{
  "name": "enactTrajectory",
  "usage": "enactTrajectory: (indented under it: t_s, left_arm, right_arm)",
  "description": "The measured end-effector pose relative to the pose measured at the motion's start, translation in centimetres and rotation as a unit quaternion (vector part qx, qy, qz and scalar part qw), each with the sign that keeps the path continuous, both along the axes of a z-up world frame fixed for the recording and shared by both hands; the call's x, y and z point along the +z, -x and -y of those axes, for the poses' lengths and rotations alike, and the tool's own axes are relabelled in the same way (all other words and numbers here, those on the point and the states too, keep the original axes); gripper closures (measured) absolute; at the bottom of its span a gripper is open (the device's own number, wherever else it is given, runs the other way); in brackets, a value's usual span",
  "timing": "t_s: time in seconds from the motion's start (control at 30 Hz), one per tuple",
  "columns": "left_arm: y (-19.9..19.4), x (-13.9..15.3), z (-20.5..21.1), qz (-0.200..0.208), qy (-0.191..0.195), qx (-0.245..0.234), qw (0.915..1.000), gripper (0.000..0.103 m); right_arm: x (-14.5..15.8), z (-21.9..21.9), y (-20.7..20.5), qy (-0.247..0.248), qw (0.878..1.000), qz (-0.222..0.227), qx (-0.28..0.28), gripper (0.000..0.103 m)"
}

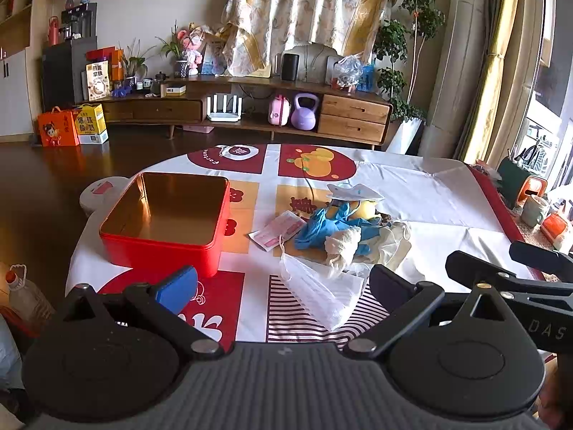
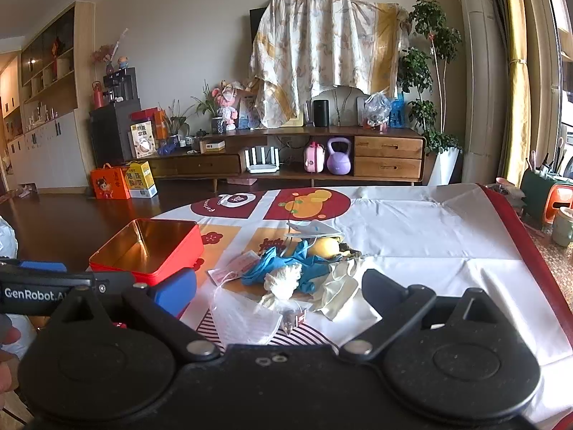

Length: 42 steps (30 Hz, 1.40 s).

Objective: Organize soft objects

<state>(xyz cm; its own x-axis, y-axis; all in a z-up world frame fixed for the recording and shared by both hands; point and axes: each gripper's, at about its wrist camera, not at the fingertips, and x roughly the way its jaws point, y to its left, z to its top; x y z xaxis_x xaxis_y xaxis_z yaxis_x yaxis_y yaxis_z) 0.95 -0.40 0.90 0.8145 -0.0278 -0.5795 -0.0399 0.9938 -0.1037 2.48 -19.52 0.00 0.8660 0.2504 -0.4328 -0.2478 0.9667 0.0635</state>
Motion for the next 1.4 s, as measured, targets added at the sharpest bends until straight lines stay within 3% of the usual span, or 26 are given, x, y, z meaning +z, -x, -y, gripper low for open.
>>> enactTrajectory:
  t_s: [1.4]
  left_arm:
    - [-1.1,-0.3,-0.2,-0.009,0.004,0.001,1.0,0.0]
  right_arm:
    - [-0.5,0.3,-1.0,-0.015,1.0,-0.015,0.003,0.005]
